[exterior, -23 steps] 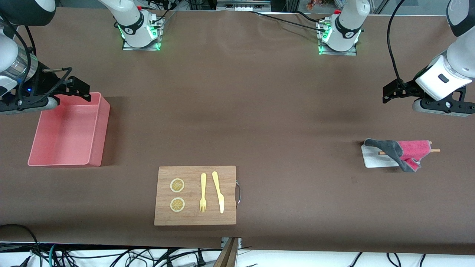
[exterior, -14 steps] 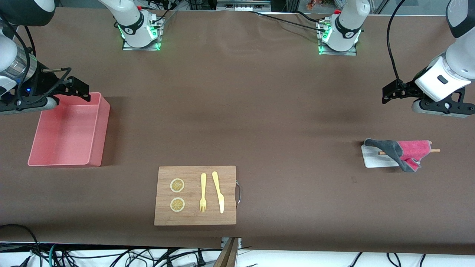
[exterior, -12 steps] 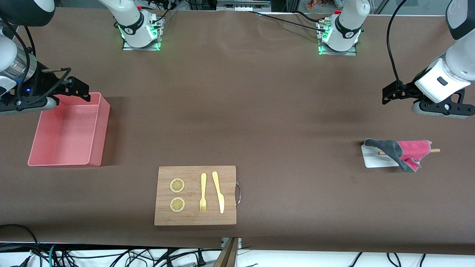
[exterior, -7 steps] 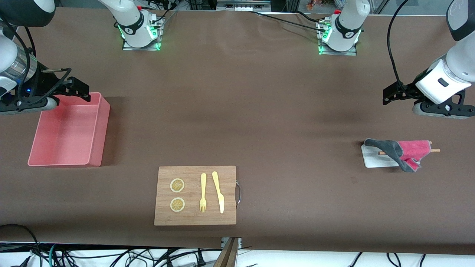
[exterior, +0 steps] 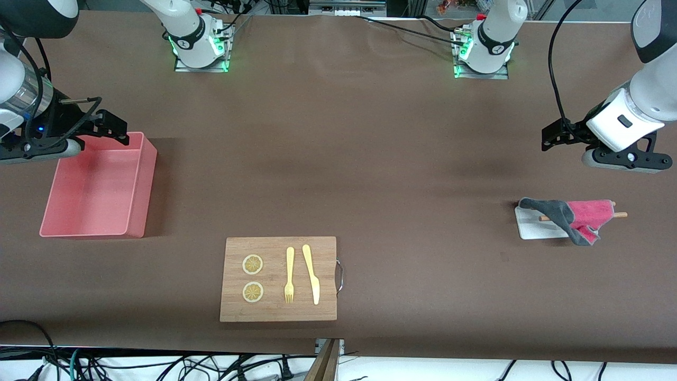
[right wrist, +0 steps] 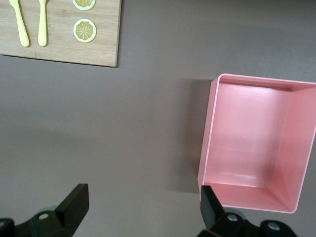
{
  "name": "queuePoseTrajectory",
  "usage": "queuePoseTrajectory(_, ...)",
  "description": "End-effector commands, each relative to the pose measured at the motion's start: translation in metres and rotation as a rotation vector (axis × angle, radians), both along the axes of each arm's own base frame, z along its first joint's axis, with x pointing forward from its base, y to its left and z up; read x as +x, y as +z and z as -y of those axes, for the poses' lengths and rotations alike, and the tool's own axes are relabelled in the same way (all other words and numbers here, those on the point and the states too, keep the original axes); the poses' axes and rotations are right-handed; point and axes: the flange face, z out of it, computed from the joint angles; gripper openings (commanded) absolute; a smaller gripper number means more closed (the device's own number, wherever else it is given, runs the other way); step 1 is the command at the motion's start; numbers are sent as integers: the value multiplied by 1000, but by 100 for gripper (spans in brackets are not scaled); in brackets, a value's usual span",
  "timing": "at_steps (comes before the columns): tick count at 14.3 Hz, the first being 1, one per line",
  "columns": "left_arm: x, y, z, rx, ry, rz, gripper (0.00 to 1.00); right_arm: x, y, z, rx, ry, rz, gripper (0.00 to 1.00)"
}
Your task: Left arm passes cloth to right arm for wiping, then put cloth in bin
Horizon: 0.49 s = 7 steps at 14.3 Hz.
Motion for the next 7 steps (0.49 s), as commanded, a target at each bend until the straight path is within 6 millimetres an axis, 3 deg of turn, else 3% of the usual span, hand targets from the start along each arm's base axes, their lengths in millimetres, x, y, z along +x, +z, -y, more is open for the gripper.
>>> queuePoseTrajectory(1, 4, 4, 1, 15, 0, -9, 100, 1, 6, 2, -1, 7, 1, 100)
queuePoseTrajectory(7, 4, 4, 0, 16, 3, -9, 100, 2, 6, 2, 0, 6, 7, 100)
